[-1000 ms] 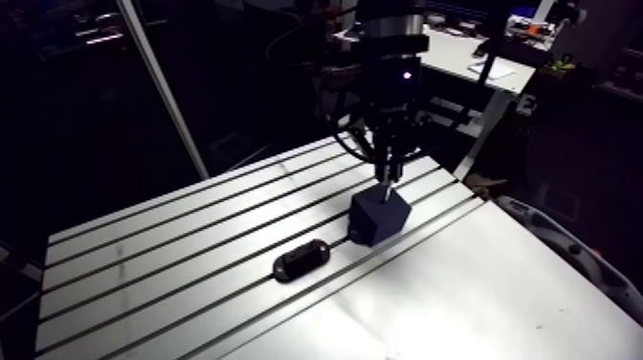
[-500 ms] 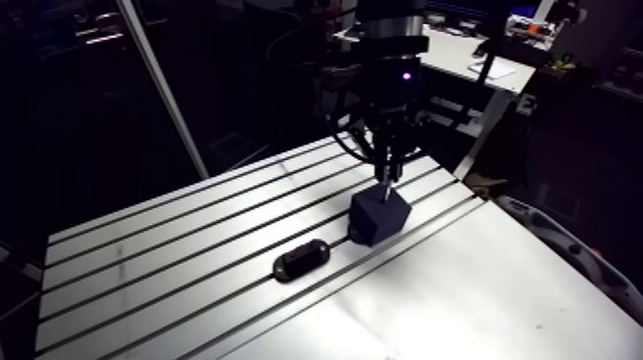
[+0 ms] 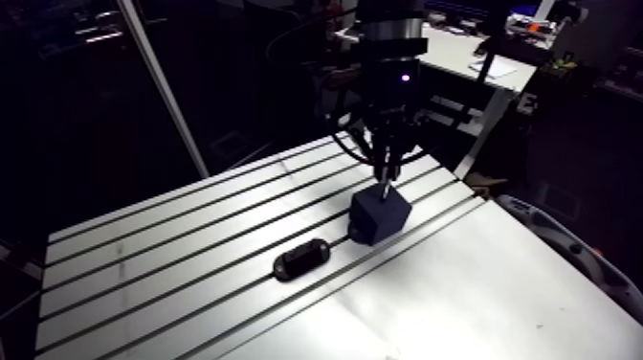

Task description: Pick up the M10 bolt and insert it into the hole until fully seated.

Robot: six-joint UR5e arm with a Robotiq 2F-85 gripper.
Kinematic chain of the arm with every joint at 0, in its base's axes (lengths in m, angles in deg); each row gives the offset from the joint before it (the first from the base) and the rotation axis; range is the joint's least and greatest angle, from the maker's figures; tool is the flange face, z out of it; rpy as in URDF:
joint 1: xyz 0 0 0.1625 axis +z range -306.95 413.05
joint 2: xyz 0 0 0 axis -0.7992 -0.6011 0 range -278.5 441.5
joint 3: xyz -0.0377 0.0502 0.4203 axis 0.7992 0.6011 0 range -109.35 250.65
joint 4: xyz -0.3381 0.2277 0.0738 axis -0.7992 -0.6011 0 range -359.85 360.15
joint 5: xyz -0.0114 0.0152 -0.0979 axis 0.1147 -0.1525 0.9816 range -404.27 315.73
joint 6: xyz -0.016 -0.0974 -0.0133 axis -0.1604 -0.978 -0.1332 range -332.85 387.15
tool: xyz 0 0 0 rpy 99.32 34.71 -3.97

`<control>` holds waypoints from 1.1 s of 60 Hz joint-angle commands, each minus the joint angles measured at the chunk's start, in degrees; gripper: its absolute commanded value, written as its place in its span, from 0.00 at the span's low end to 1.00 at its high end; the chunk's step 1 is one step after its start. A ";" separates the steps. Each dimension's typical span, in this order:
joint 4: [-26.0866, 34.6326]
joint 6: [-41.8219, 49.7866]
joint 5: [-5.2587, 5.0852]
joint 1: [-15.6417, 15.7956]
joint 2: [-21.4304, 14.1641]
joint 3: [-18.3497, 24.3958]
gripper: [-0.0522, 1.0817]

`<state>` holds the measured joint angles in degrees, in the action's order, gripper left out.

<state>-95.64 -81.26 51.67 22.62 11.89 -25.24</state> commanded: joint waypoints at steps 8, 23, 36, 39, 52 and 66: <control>-0.05 0.00 -0.18 0.10 -0.03 -0.04 1.00; -0.05 0.00 -0.01 -0.07 -0.03 -0.21 1.00; -0.05 0.00 0.08 -0.07 -0.03 -0.72 1.00; -0.05 0.00 0.08 -0.07 -0.03 -0.83 1.00; -0.05 0.00 0.16 -0.07 -0.03 -0.83 1.00; -0.05 0.00 0.25 -0.07 0.04 -0.83 1.00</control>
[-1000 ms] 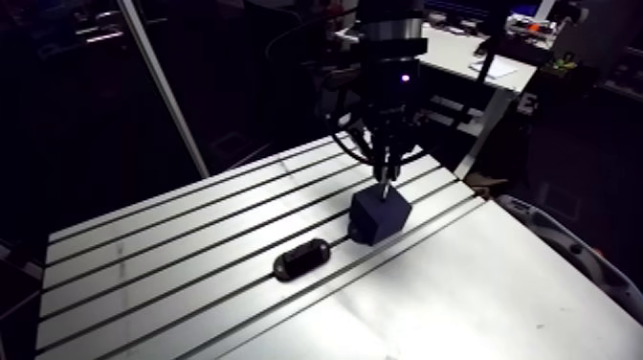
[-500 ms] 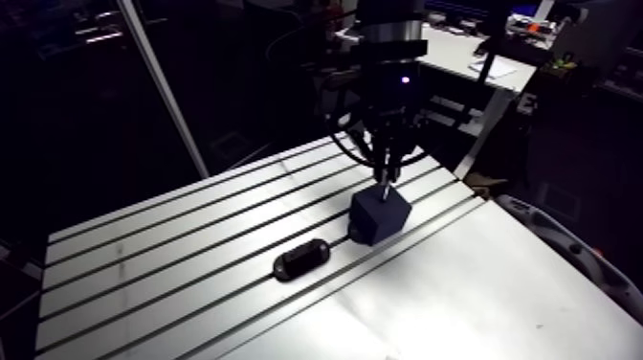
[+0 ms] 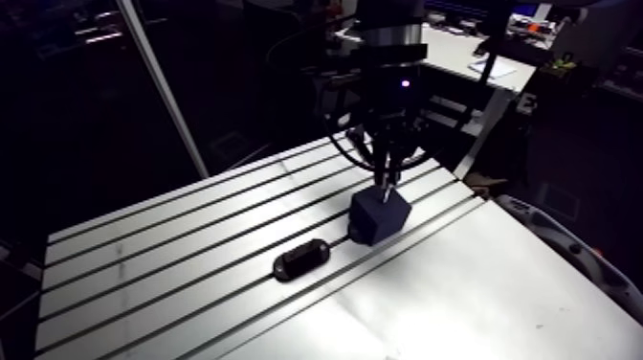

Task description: Pick up the M10 bolt and insert it into the hole until fully seated.

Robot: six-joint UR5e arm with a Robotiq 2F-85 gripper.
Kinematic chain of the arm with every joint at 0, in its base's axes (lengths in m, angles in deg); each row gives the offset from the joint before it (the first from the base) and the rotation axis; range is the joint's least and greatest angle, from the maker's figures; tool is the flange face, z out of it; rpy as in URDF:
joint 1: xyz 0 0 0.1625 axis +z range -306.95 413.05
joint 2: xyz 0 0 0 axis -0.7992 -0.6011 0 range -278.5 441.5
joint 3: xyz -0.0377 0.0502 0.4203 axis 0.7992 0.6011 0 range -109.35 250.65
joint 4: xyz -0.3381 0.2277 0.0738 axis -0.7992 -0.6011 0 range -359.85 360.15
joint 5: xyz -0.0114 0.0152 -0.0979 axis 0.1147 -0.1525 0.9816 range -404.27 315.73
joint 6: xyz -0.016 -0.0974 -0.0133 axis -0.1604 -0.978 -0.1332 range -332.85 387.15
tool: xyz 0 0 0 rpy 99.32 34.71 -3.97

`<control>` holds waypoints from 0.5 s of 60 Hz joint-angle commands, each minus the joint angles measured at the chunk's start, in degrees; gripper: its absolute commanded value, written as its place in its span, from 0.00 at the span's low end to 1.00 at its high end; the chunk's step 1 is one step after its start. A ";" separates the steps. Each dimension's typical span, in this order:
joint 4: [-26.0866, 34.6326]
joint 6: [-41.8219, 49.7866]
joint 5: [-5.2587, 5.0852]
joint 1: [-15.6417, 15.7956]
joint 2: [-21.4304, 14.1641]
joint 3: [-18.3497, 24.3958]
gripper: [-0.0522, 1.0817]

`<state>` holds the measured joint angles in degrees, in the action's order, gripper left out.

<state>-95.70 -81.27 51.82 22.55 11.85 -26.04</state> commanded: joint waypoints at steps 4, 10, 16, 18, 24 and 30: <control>0.00 0.00 0.03 0.00 0.09 0.06 1.00; 0.00 0.00 0.02 0.00 0.09 0.06 1.00; 0.00 0.00 0.02 0.00 0.09 0.06 1.00; -0.07 0.00 0.02 0.00 0.09 0.06 1.00; -0.09 0.00 -0.07 0.09 0.09 0.06 1.00; -0.09 0.00 0.01 0.09 0.09 0.15 1.00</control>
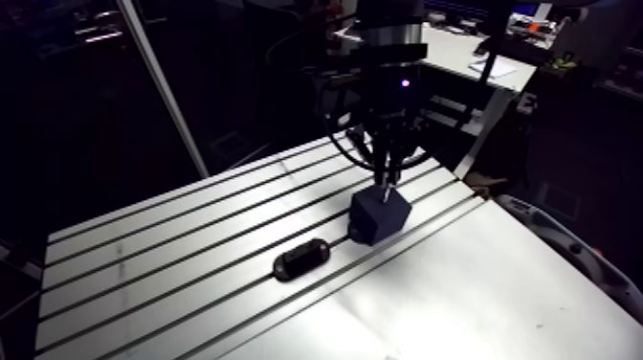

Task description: Pick up the M10 bolt and insert it into the hole until fully seated.

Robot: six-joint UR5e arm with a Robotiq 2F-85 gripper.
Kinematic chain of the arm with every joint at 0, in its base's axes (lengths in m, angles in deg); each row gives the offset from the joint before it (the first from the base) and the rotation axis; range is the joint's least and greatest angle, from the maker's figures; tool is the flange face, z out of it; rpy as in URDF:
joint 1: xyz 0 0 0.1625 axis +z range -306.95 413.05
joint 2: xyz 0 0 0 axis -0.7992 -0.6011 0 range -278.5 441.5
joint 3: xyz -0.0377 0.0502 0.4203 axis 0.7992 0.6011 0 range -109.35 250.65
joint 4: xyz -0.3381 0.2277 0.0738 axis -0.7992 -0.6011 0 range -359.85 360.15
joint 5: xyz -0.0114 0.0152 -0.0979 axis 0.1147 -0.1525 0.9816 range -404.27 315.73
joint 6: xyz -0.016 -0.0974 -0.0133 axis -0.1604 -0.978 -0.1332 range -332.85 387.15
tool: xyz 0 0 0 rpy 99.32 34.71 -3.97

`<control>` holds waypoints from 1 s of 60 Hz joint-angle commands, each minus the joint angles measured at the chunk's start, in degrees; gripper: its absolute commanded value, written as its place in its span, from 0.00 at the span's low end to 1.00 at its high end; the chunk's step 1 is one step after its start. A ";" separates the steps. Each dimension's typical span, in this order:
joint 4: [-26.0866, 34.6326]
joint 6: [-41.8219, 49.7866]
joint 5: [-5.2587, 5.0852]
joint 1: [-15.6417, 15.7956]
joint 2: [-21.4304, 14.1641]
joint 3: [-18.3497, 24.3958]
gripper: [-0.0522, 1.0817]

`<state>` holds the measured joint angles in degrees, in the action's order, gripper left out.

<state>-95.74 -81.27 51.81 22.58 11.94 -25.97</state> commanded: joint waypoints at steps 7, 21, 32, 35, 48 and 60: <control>-0.03 0.00 0.12 0.05 0.09 0.16 1.00; 0.03 0.00 0.12 0.05 0.09 0.16 1.00; 0.04 0.00 0.12 0.05 0.01 0.16 1.00; 0.04 0.00 0.13 0.05 0.01 0.09 1.00; 0.04 0.00 0.12 0.14 0.01 -0.10 1.00; -0.04 0.09 0.12 0.14 0.01 -0.17 1.00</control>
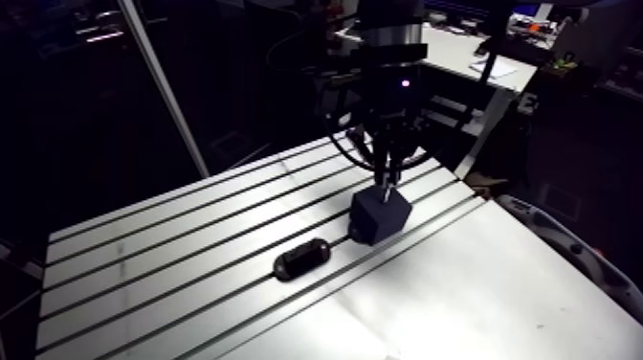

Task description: Pick up the M10 bolt and insert it into the hole until fully seated.

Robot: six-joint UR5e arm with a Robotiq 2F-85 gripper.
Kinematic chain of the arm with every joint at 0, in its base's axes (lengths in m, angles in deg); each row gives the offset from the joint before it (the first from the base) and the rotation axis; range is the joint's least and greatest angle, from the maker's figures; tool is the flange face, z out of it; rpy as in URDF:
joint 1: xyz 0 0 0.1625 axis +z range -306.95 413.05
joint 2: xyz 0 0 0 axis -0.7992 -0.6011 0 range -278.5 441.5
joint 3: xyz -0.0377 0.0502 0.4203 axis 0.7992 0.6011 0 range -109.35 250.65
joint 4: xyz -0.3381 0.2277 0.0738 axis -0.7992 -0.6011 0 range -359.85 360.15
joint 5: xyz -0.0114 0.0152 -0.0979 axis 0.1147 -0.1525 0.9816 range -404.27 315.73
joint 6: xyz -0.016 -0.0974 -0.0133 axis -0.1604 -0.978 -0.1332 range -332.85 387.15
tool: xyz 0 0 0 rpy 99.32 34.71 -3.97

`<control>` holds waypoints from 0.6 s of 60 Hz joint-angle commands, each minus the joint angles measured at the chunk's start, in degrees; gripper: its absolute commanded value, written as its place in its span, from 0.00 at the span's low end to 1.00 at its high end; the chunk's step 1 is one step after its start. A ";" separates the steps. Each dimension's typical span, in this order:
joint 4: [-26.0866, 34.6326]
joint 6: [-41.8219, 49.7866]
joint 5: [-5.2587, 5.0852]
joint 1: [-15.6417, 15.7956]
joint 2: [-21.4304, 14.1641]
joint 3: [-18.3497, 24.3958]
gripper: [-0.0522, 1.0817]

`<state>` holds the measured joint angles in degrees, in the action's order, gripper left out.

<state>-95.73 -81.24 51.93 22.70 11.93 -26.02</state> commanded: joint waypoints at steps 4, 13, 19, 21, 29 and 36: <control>-0.14 0.06 -0.08 -0.07 0.10 -0.14 1.00; -0.15 0.15 -0.09 -0.14 0.10 -0.14 1.00; -0.15 0.22 -0.09 -0.07 0.10 -0.14 1.00; -0.15 0.31 -0.09 -0.07 0.10 -0.14 1.00; -0.23 0.40 -0.09 -0.07 0.10 -0.14 1.00; -0.23 0.32 -0.09 -0.07 0.10 -0.14 1.00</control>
<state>-95.92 -80.94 51.84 22.64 12.02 -26.16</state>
